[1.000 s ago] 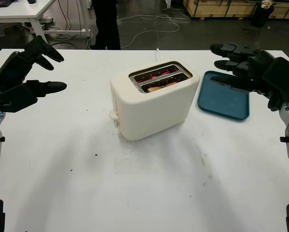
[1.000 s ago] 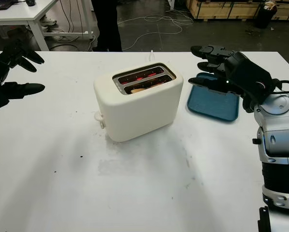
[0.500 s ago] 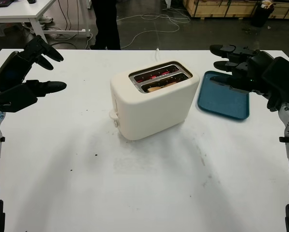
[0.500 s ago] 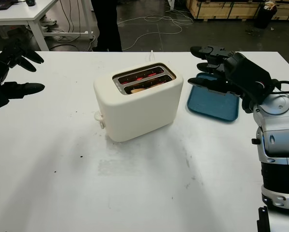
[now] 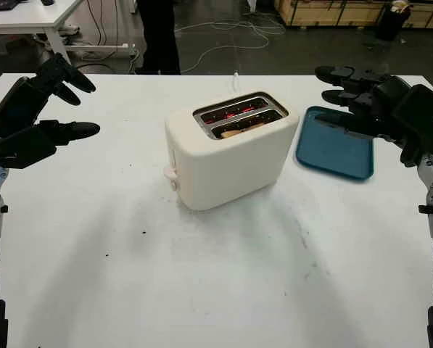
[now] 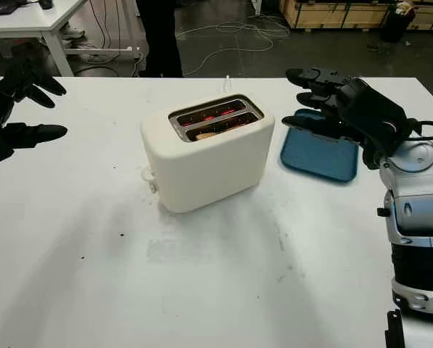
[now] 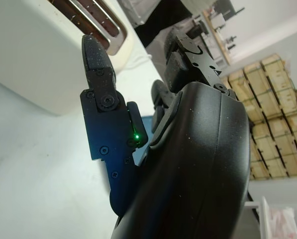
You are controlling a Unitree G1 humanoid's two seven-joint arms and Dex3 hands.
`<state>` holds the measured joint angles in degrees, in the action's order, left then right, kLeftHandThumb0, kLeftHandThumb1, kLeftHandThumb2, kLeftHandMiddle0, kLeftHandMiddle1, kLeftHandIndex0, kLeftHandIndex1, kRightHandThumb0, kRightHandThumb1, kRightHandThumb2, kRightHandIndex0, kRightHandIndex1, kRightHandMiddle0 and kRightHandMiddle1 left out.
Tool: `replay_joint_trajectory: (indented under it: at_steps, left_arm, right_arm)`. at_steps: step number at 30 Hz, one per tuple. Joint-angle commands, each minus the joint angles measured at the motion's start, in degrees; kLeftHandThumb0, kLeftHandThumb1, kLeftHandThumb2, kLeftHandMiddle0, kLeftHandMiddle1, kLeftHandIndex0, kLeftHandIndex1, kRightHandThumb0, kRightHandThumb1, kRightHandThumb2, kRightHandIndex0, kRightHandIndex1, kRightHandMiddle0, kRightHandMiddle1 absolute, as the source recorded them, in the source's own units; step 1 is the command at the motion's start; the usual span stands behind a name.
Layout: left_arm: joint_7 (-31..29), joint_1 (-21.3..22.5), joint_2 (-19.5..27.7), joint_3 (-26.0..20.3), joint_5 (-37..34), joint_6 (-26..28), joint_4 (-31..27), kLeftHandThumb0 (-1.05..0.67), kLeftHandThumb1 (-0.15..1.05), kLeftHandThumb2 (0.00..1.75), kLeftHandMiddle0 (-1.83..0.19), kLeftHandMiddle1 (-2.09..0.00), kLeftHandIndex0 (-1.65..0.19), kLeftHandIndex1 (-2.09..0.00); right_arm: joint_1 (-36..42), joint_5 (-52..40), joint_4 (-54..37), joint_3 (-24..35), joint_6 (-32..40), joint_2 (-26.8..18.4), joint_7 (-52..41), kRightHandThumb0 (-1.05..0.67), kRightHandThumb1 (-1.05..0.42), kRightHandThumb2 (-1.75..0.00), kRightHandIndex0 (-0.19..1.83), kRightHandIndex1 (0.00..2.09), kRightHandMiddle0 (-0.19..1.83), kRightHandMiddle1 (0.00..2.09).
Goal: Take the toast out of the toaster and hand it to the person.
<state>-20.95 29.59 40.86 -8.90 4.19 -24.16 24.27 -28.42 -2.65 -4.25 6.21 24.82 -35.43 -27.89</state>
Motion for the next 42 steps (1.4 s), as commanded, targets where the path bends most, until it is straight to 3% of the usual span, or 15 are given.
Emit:
replay_joint_trajectory:
  at_steps: [1,42]
  left_arm:
    - [-0.11,-0.17,-0.47,-0.30,-1.08,0.31,-0.50,-1.05,0.92,0.21,0.00,-1.65,0.00,-1.53]
    - [-0.07,-0.19,-0.41,-0.44,-1.17,-0.71,0.15,-1.05,0.92,0.24,0.00,-1.65,0.00,-1.51]
  right_arm:
    - [-0.47,-0.08,-0.44,0.02,-0.34,-0.07,0.21,-0.42,-0.92,-0.05,0.12,0.45,0.34,0.01]
    - [-0.23,-0.26,0.16,0.14,-1.62,-0.12,-0.01,-0.44,-0.92,-0.06,0.13,0.44,0.34,0.00]
